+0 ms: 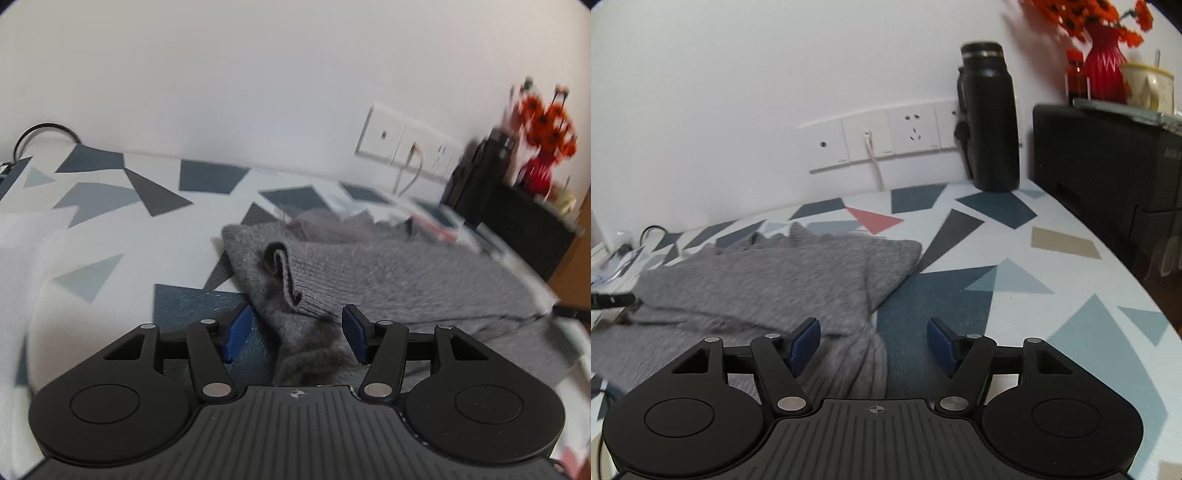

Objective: Fold clothes

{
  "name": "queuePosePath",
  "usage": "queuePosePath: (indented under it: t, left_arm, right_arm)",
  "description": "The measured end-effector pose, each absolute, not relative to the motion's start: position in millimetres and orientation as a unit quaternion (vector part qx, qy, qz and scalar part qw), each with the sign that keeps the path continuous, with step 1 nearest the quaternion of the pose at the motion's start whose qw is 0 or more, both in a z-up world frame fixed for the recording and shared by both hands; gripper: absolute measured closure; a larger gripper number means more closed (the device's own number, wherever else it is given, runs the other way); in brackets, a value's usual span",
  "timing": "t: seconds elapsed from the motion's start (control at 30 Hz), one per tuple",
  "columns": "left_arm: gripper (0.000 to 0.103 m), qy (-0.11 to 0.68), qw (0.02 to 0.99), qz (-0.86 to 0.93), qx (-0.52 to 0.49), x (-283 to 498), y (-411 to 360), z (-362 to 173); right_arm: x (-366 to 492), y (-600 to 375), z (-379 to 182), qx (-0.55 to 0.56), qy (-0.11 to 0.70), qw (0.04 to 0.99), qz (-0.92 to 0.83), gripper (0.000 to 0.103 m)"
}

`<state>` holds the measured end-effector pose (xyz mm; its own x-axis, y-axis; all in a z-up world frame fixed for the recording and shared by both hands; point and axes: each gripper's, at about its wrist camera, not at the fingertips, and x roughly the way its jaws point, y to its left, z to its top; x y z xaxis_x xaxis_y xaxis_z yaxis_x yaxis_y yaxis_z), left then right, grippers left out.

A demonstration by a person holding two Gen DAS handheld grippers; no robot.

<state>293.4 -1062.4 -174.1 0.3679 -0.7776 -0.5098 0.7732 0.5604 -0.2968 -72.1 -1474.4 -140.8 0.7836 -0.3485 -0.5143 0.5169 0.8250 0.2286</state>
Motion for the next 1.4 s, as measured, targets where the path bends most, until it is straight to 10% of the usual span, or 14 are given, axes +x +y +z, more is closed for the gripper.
queuePosePath:
  t: [0.4,0.6,1.4]
  left_arm:
    - [0.027,0.327,0.807,-0.489,0.046,246,-1032,-181]
    - [0.000,0.313,0.816,-0.479,0.078,232,-1041,-187]
    - [0.000,0.309,0.826,-0.462,0.096,225,-1044,-191]
  right_arm:
    - [-63,-1433,-163,0.137,0.270,0.925,-0.229,0.016]
    - [-59,-1429,-165,0.125,0.281,0.920,-0.244,0.001]
    - [-60,-1427,-171,0.138,0.277,0.916,-0.255,0.001]
